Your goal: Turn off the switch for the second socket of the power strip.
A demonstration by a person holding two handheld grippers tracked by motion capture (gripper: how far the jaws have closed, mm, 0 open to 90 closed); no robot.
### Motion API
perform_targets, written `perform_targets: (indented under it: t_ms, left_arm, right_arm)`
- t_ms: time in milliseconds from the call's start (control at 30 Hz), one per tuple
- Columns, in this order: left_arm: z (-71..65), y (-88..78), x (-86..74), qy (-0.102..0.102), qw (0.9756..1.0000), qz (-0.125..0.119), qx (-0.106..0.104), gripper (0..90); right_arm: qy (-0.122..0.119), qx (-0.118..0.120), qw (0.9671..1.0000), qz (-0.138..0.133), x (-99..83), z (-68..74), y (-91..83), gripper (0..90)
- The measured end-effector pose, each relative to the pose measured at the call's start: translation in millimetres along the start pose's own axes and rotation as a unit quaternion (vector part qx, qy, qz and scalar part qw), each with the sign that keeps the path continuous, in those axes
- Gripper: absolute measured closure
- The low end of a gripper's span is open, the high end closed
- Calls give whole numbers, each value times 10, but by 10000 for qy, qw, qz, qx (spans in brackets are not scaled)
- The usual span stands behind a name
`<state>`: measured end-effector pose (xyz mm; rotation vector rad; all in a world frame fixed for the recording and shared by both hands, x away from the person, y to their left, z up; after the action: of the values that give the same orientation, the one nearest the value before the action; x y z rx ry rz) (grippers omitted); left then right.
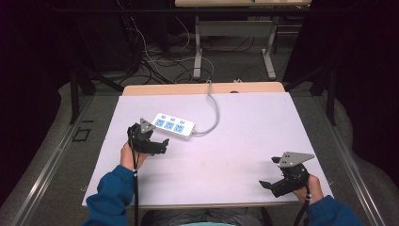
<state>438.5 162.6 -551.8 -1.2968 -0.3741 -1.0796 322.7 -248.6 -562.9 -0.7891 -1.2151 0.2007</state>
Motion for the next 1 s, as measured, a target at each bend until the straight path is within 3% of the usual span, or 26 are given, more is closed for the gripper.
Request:
perform_targets:
  t_ms: [400,1000]
  left_arm:
    - [-77,-247,-191,213,9995,121,-174,0]
    - [-112,-496,-390,289,9992,153,-246,0]
  right_arm:
    - [-3,30,10000,36,-1,12,-1,29]
    - [-2,17,10000,47,1,21,10,29]
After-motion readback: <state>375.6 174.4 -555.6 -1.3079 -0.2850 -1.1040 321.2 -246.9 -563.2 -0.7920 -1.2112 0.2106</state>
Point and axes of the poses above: each handheld gripper's, and its own axes: y roughly forward along the jaws, x roughly out of its top, z roughly to its left, the point moved 7 cm from there along y, roughly forward along the jaws, and after that the axes turned 15 degrees about x, right-handed, at the moved point
